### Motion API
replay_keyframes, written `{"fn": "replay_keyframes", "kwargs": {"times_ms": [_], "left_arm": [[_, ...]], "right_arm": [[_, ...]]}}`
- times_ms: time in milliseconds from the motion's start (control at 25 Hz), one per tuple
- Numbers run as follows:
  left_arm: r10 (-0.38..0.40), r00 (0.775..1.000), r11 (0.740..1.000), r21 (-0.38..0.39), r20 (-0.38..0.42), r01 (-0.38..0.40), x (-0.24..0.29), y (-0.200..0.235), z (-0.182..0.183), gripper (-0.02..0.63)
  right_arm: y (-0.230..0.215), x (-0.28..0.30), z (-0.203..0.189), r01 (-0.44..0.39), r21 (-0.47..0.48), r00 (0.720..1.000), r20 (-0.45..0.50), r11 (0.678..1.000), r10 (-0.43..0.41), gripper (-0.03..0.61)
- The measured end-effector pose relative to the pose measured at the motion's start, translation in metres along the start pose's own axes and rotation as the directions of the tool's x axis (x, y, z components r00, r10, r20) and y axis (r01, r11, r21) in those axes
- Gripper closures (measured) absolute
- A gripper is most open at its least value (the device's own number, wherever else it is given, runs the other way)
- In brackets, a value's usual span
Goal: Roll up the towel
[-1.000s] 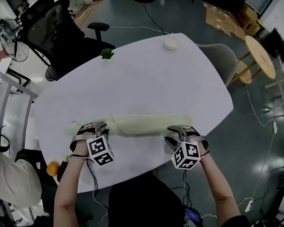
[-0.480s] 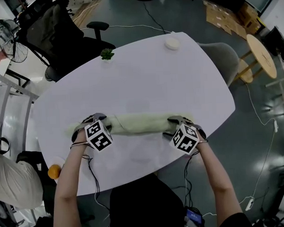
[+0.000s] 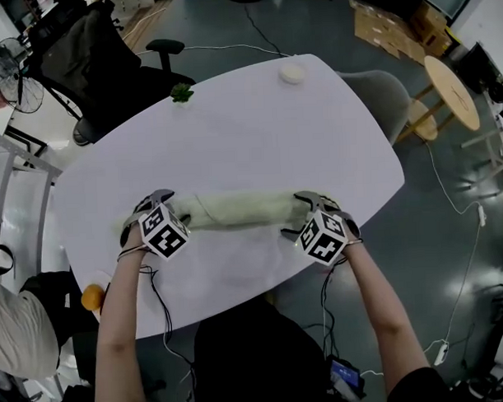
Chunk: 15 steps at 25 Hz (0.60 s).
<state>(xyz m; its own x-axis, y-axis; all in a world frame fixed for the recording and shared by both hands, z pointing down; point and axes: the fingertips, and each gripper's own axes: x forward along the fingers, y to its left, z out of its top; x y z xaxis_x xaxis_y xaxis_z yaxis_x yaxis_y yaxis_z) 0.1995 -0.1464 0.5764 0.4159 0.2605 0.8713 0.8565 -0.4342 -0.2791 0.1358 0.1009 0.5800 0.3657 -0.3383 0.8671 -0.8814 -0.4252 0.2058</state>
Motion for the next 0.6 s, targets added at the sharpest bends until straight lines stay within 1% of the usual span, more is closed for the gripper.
{"fn": "replay_keyframes", "kwargs": {"times_ms": [40, 80, 120, 200, 280, 360, 440, 480, 520, 560, 600], "left_arm": [[0.015, 1.0, 1.0, -0.007, 0.005, -0.015, -0.007, -0.002, 0.003, 0.282], [0.024, 1.0, 0.999, -0.024, 0.019, -0.023, -0.015, -0.005, 0.007, 0.271], [0.029, 0.999, 0.998, -0.051, 0.042, -0.027, -0.023, -0.01, 0.012, 0.264], [0.039, 0.993, 0.993, -0.118, 0.11, -0.026, -0.042, -0.02, 0.026, 0.254], [0.057, 0.98, 0.982, -0.188, 0.192, -0.02, -0.064, -0.029, 0.043, 0.251], [0.078, 0.956, 0.964, -0.265, 0.282, -0.001, -0.087, -0.039, 0.06, 0.25], [0.093, 0.926, 0.942, -0.334, 0.366, 0.037, -0.107, -0.051, 0.075, 0.25], [0.097, 0.912, 0.932, -0.357, 0.399, 0.057, -0.115, -0.057, 0.08, 0.25], [0.099, 0.9, 0.924, -0.374, 0.424, 0.075, -0.12, -0.064, 0.083, 0.25], [0.099, 0.892, 0.917, -0.389, 0.441, 0.091, -0.123, -0.07, 0.085, 0.251], [0.096, 0.885, 0.907, -0.407, 0.456, 0.111, -0.125, -0.075, 0.085, 0.251]], "right_arm": [[-0.002, -0.01, 0.002, 0.023, 0.024, 0.999, 0.025, 0.999, -0.024, 0.151], [-0.004, -0.022, 0.004, 0.045, 0.055, 0.997, 0.053, 0.997, -0.048, 0.121], [-0.006, -0.034, 0.005, 0.066, 0.09, 0.994, 0.083, 0.994, -0.074, 0.107], [-0.007, -0.06, 0.006, 0.096, 0.163, 0.982, 0.143, 0.982, -0.12, 0.065], [-0.009, -0.087, 0.008, 0.105, 0.253, 0.962, 0.219, 0.962, -0.162, 0.039], [-0.009, -0.111, 0.009, 0.07, 0.38, 0.929, 0.312, 0.922, -0.199, 0.035], [-0.007, -0.13, 0.007, -0.005, 0.505, 0.886, 0.402, 0.863, -0.23, 0.035], [-0.005, -0.137, 0.005, -0.039, 0.551, 0.868, 0.432, 0.834, -0.244, 0.035], [-0.002, -0.142, 0.003, -0.064, 0.585, 0.855, 0.449, 0.809, -0.258, 0.046], [0.001, -0.145, 0.0, -0.078, 0.61, 0.848, 0.456, 0.789, -0.269, 0.073], [0.004, -0.147, -0.003, -0.085, 0.628, 0.845, 0.456, 0.774, -0.277, 0.08]]}}
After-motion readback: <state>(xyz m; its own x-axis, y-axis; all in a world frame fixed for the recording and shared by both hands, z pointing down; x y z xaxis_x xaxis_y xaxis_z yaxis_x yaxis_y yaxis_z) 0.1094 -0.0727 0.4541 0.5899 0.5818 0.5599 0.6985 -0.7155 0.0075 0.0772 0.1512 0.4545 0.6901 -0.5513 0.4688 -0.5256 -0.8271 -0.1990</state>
